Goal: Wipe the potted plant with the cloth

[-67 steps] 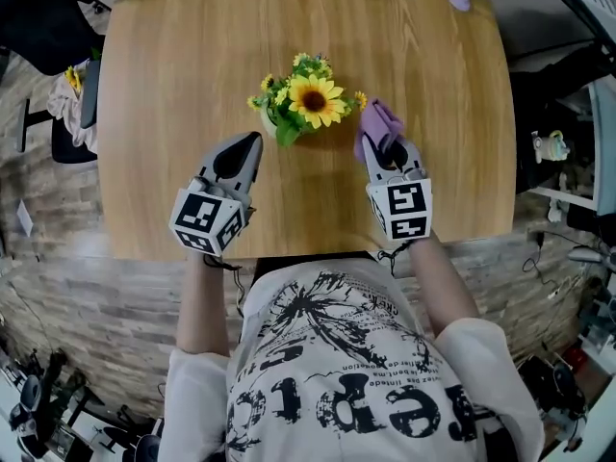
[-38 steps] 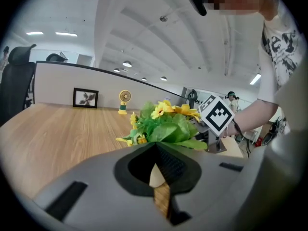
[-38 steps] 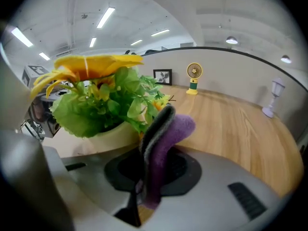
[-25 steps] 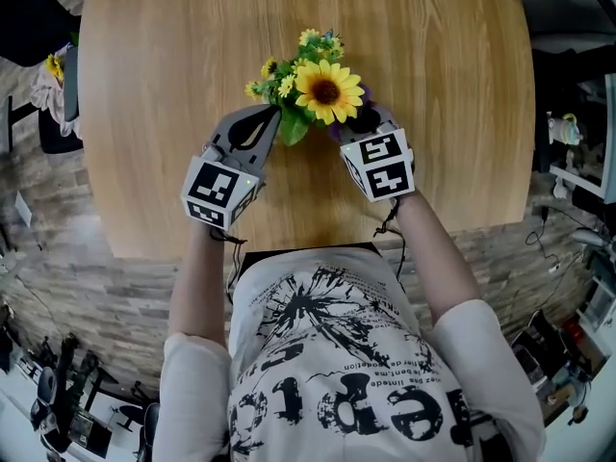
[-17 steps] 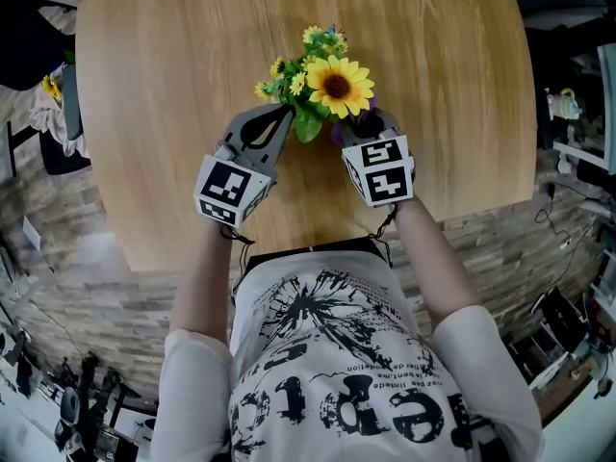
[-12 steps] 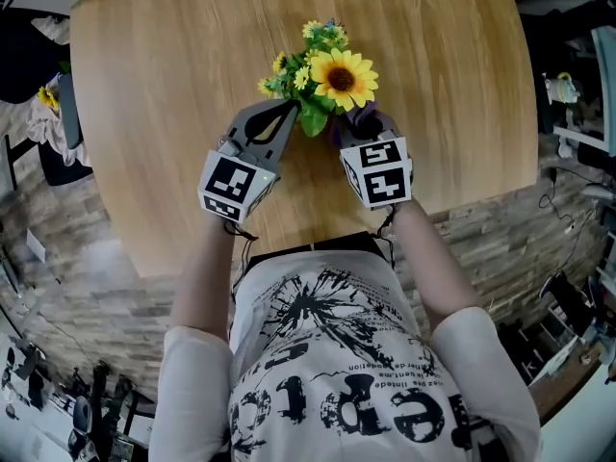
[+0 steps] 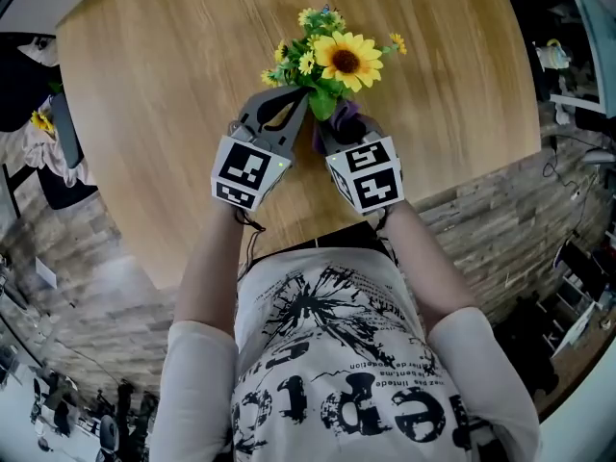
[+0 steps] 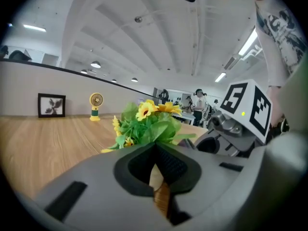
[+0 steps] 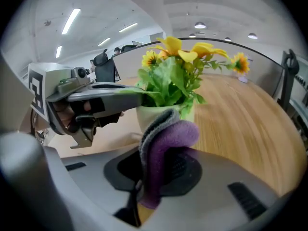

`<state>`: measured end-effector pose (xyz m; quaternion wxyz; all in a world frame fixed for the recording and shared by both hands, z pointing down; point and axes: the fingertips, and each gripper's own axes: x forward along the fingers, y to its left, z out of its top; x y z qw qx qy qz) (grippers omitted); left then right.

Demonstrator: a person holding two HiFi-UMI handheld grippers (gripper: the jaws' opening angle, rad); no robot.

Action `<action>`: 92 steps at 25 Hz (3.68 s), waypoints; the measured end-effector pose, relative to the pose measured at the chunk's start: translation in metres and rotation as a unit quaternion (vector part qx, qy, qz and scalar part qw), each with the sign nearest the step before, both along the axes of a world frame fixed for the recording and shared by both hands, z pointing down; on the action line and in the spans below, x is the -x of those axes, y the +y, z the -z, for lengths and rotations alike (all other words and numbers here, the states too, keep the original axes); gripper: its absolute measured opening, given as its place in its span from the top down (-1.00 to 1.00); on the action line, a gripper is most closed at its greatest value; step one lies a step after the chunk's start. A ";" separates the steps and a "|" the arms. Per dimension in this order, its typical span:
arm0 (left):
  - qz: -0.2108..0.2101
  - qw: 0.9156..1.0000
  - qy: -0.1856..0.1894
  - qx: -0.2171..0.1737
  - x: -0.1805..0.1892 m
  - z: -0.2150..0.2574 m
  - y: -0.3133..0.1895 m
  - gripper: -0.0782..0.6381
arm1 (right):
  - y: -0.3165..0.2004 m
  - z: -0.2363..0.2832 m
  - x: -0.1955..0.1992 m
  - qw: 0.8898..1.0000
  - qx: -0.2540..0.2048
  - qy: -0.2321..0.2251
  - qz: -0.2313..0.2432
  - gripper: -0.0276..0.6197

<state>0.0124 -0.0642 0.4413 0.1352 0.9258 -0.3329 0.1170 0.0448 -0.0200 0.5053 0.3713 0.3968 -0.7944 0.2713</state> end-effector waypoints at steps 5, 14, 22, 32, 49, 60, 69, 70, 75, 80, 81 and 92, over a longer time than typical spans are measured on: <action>-0.015 1.000 0.016 0.004 0.002 0.000 0.002 0.78 | 0.008 0.000 0.016 1.000 0.006 -0.008 -0.006 0.69; -0.039 0.999 0.025 0.007 0.004 -0.002 0.003 0.78 | 0.039 0.001 0.057 0.997 0.011 -0.034 0.068 0.69; -0.025 0.999 0.017 0.011 0.006 -0.002 0.005 0.78 | 0.031 0.009 -0.001 0.999 0.025 -0.004 0.021 0.69; -0.009 0.999 -0.011 0.029 0.005 -0.003 0.003 0.77 | -0.053 0.015 -0.108 0.997 0.012 0.072 0.007 0.69; 0.137 0.990 0.000 0.033 0.007 0.000 -0.007 0.77 | -0.227 0.042 -0.056 0.962 -0.112 0.076 0.239 0.69; 0.196 0.979 0.002 0.048 0.009 0.000 -0.009 0.77 | -0.228 0.044 0.068 0.890 -0.132 0.032 0.436 0.69; 0.189 0.981 0.016 0.049 0.010 0.001 -0.009 0.77 | -0.157 0.014 0.087 0.791 -0.032 0.033 0.610 0.69; 0.185 0.982 0.016 0.048 0.010 0.001 -0.008 0.77 | -0.152 0.012 0.083 0.786 -0.020 0.033 0.617 0.69; 0.158 0.986 0.019 0.049 0.012 0.002 -0.006 0.77 | -0.137 0.010 0.062 0.775 0.023 0.030 0.631 0.70; 0.164 0.985 0.031 0.051 0.016 0.003 -0.003 0.77 | -0.115 0.009 0.049 0.742 0.034 0.039 0.669 0.70; 0.166 0.984 0.034 0.050 0.018 0.003 -0.003 0.77 | -0.112 0.009 0.050 0.735 0.033 0.043 0.676 0.70; 0.172 0.983 0.032 0.046 0.029 -0.001 -0.005 0.77 | -0.097 0.001 0.027 0.672 0.043 0.084 0.734 0.70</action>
